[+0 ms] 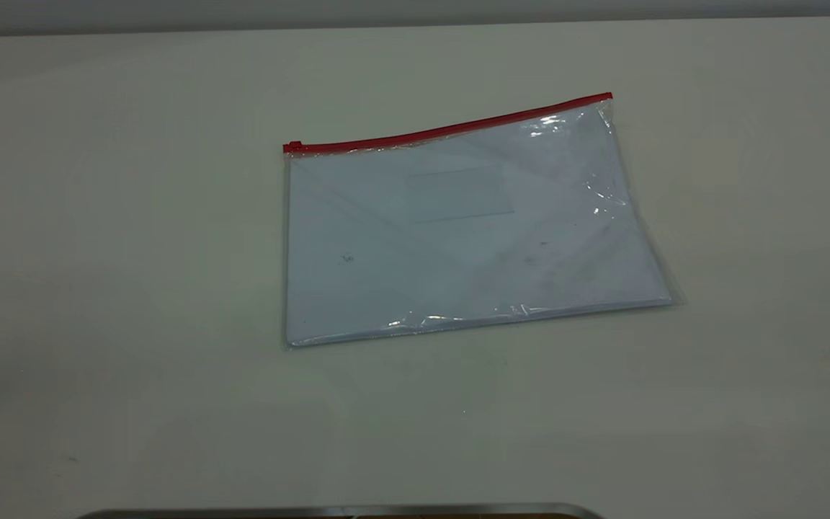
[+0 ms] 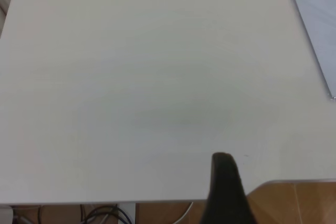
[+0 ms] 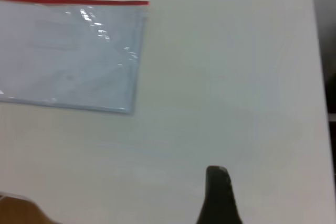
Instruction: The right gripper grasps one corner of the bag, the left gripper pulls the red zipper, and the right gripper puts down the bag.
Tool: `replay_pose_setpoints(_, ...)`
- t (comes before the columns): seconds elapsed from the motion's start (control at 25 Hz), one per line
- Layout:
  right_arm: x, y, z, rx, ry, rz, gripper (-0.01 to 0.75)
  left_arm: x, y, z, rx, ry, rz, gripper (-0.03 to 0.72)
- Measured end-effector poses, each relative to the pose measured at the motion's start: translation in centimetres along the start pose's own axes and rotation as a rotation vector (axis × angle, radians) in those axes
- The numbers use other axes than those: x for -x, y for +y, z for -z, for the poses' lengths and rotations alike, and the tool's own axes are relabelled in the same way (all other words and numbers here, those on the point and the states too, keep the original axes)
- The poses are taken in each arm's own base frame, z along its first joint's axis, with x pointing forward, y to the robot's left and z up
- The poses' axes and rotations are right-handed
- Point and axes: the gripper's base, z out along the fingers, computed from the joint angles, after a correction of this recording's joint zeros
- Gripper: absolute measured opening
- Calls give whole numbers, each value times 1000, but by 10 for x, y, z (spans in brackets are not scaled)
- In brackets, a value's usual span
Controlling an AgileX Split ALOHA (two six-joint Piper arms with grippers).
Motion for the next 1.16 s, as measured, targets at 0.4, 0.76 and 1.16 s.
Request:
replay_pose_setpoints(0.4,-1,-5,0,-53,6,-81,591,0,0,0,0,0,0,581)
replay_pose_setpoints(0.76,-1,-7,0,-73,8,-114,591,0,0,0,0,0,0,581)
replay_pose_setpoints(1.16,-1,-7,0,-73,9,-114,591,0,0,0,0,0,0,581)
